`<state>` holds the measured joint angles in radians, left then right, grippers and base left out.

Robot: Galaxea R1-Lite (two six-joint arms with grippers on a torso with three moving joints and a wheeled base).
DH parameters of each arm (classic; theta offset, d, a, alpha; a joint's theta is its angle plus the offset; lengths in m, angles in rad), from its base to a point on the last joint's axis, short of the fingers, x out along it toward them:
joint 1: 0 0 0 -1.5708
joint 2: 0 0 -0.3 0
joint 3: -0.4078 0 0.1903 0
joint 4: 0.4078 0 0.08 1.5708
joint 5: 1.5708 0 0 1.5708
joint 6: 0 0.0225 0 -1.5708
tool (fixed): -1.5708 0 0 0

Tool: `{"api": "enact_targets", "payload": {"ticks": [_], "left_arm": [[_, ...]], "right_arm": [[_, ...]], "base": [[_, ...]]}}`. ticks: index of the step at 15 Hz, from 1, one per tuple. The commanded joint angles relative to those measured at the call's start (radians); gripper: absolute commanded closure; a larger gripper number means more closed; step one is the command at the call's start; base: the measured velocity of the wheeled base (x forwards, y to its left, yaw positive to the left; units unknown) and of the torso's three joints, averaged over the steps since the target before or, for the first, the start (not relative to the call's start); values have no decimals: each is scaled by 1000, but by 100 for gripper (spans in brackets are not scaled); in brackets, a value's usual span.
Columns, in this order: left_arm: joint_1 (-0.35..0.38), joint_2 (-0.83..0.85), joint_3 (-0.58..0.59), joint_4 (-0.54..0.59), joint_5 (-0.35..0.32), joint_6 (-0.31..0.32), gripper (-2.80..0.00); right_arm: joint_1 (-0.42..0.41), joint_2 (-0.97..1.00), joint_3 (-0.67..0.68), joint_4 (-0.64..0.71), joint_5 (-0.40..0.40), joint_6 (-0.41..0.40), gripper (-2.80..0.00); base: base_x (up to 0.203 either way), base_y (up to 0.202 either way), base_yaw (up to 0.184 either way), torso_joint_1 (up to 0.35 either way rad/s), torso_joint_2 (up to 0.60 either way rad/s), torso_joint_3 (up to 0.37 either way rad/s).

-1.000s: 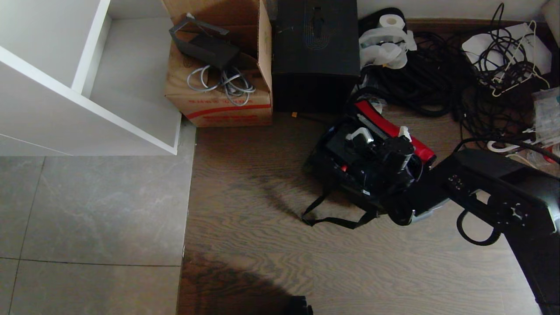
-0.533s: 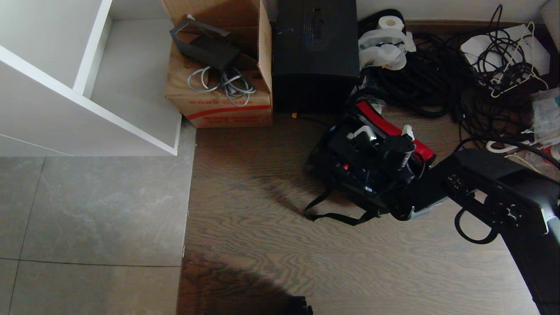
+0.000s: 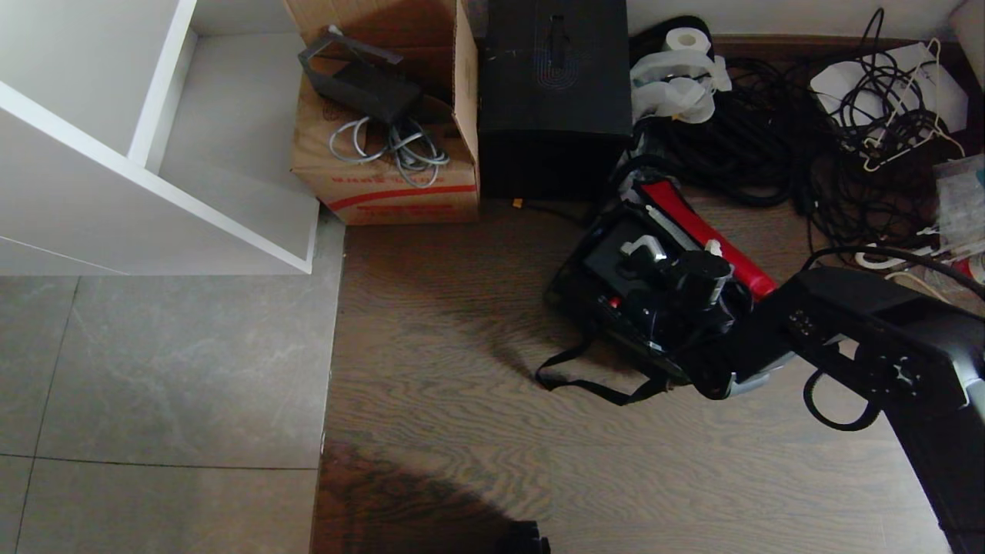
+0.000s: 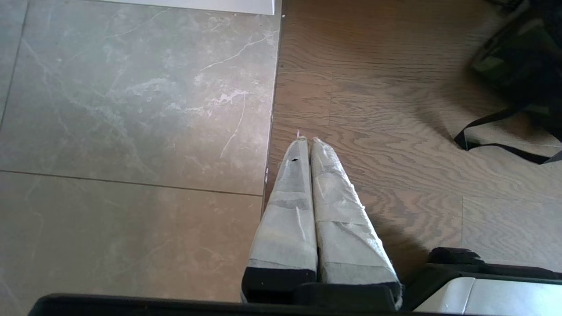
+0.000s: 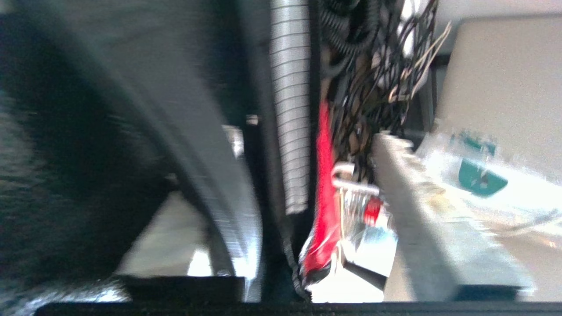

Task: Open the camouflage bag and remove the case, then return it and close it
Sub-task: Grip the handle, then lift the black box

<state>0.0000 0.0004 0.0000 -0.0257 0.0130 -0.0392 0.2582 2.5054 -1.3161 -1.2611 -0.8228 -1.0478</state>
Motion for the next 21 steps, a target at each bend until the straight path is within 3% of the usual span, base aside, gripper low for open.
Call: {"api": "enact_targets", "payload": {"ticks": [1,8,15,21], "left_arm": [[0,0,9,0,1,-1,0],[0,0,9,0,1,-1,0],[0,0,9,0,1,-1,0],[0,0,9,0,1,-1,0]], "right_arm": [[25,-20,32,-27,-1,3,0],[112,-104,104,-48,-49,63,0],[184,-199,147,-92,-71,57,0],[195,-239,178,-81,-71,34,0]], "base": [[0,0,0,0,0,0],[0,0,0,0,0,0],[0,0,0,0,0,0],[0,0,0,0,0,0]]}}
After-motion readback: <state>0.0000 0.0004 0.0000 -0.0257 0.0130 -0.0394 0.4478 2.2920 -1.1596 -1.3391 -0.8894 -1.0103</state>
